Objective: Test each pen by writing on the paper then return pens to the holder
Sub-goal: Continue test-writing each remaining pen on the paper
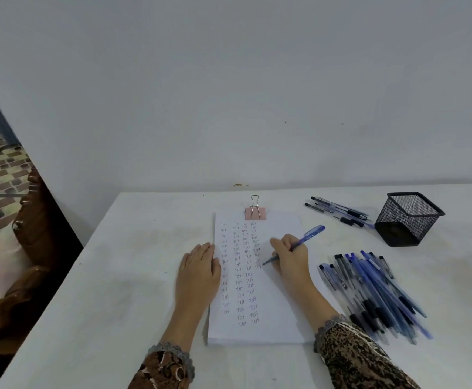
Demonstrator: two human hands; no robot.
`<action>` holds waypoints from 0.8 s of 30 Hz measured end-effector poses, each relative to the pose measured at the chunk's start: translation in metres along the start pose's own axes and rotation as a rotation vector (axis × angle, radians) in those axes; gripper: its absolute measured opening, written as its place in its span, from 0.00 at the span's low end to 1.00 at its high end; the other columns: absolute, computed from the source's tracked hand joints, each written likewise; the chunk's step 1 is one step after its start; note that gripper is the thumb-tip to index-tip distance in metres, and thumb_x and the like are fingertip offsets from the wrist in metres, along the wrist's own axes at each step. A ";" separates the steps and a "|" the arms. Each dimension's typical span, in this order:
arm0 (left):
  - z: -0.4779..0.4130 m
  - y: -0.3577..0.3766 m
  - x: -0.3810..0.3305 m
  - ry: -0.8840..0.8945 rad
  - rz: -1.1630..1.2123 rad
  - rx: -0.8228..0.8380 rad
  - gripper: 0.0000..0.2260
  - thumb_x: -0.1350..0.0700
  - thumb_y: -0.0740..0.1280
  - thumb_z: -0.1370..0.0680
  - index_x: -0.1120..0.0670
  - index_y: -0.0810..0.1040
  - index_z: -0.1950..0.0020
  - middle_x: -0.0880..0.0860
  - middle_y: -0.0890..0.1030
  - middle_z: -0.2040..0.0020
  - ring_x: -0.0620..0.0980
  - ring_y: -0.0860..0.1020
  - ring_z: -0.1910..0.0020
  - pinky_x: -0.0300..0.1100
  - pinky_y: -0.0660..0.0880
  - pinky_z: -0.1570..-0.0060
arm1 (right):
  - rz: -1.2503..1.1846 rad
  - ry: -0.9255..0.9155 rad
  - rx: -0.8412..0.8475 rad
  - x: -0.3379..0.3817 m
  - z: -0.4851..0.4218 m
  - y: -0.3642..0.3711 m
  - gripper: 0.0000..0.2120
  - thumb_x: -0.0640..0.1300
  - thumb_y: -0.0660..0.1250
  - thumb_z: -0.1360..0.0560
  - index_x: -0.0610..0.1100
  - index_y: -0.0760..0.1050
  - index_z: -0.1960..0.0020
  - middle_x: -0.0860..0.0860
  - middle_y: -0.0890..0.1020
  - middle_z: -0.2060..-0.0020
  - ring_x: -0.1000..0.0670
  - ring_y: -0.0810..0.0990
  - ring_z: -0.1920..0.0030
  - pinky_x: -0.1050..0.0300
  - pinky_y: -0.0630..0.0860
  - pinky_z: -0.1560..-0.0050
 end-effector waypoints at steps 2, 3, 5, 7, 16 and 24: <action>0.000 0.000 0.000 0.002 0.001 -0.001 0.20 0.54 0.52 0.19 0.54 0.63 0.27 0.49 0.64 0.27 0.45 0.58 0.26 0.42 0.49 0.26 | -0.095 0.054 -0.012 0.004 0.000 0.000 0.13 0.44 0.59 0.20 0.45 0.61 0.63 0.54 0.64 0.80 0.55 0.63 0.82 0.65 0.60 0.81; 0.000 0.000 0.000 0.002 -0.001 -0.001 0.20 0.53 0.52 0.19 0.54 0.63 0.27 0.49 0.64 0.27 0.45 0.58 0.26 0.42 0.49 0.26 | -0.094 0.066 -0.022 0.005 -0.001 0.000 0.12 0.50 0.55 0.19 0.46 0.63 0.59 0.53 0.64 0.79 0.54 0.63 0.82 0.65 0.60 0.81; 0.000 0.000 0.000 0.002 -0.003 -0.003 0.20 0.53 0.52 0.19 0.54 0.62 0.27 0.49 0.64 0.27 0.45 0.58 0.26 0.42 0.49 0.26 | -0.060 0.044 -0.050 0.006 -0.005 -0.002 0.14 0.53 0.48 0.18 0.46 0.64 0.55 0.53 0.65 0.80 0.54 0.62 0.81 0.64 0.58 0.79; 0.001 -0.001 0.000 0.003 -0.001 -0.005 0.20 0.53 0.52 0.19 0.54 0.63 0.27 0.49 0.64 0.27 0.45 0.58 0.26 0.42 0.49 0.26 | -0.115 0.034 -0.077 0.006 -0.005 -0.005 0.14 0.49 0.48 0.17 0.43 0.67 0.55 0.53 0.67 0.81 0.54 0.63 0.81 0.63 0.59 0.78; 0.000 0.001 0.001 0.003 -0.003 0.002 0.20 0.53 0.52 0.19 0.54 0.63 0.27 0.49 0.64 0.27 0.46 0.58 0.27 0.42 0.50 0.26 | -0.368 0.255 -0.218 -0.001 0.003 -0.007 0.13 0.42 0.49 0.18 0.45 0.69 0.55 0.51 0.59 0.72 0.57 0.57 0.82 0.67 0.55 0.81; -0.001 0.003 0.003 0.007 -0.006 0.010 0.20 0.53 0.52 0.19 0.55 0.63 0.27 0.49 0.65 0.27 0.46 0.59 0.27 0.43 0.49 0.26 | -0.127 0.250 -0.141 0.017 0.007 -0.010 0.10 0.41 0.54 0.18 0.42 0.73 0.49 0.50 0.66 0.65 0.53 0.65 0.72 0.62 0.66 0.73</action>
Point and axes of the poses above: each hand's wrist, its own z-axis away from the middle knuckle, its own y-axis out of the palm, x = y × z, the point moved 5 cm from there along -z, towards the middle knuckle
